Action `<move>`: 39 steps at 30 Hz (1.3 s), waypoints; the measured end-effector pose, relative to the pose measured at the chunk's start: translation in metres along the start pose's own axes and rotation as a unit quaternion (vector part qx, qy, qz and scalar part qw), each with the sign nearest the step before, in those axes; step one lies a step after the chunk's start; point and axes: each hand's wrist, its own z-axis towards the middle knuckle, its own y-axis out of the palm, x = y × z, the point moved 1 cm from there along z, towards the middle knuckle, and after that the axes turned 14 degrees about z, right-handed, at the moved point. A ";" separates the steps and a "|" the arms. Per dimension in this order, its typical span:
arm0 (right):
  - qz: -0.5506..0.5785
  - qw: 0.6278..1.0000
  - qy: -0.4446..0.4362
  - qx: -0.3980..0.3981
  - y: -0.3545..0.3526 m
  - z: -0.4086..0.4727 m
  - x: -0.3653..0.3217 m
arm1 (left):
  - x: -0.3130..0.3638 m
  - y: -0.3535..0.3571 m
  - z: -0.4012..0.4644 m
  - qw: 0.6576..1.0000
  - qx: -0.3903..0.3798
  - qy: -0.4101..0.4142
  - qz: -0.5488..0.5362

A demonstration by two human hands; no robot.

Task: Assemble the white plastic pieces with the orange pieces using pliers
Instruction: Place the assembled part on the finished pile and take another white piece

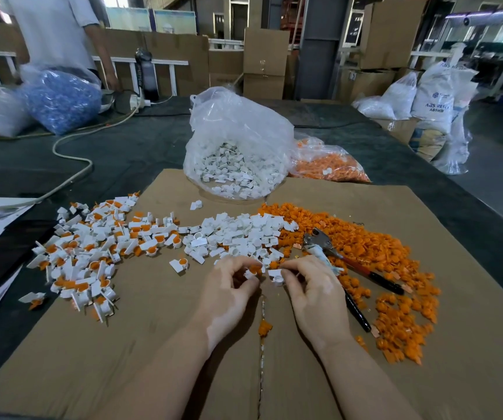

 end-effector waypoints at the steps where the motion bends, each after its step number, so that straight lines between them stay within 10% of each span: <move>1: -0.011 1.000 0.011 0.016 0.000 0.000 0.002 | -0.001 -0.001 -0.001 1.000 0.015 -0.014 -0.002; 10: -0.062 0.994 0.047 0.083 0.004 0.001 0.008 | -0.038 -0.037 0.017 0.962 0.169 -0.152 0.150; 19: -0.123 0.992 0.028 -0.026 0.007 -0.001 0.005 | -0.038 -0.046 0.020 0.920 0.236 -0.201 0.237; 27: -0.055 0.997 0.046 -0.010 0.006 0.000 0.005 | -0.004 -0.001 0.016 0.990 0.073 0.009 0.118; 39: -0.133 0.987 0.032 -0.087 0.011 0.004 0.005 | -0.007 0.010 0.021 0.991 0.055 -0.007 0.120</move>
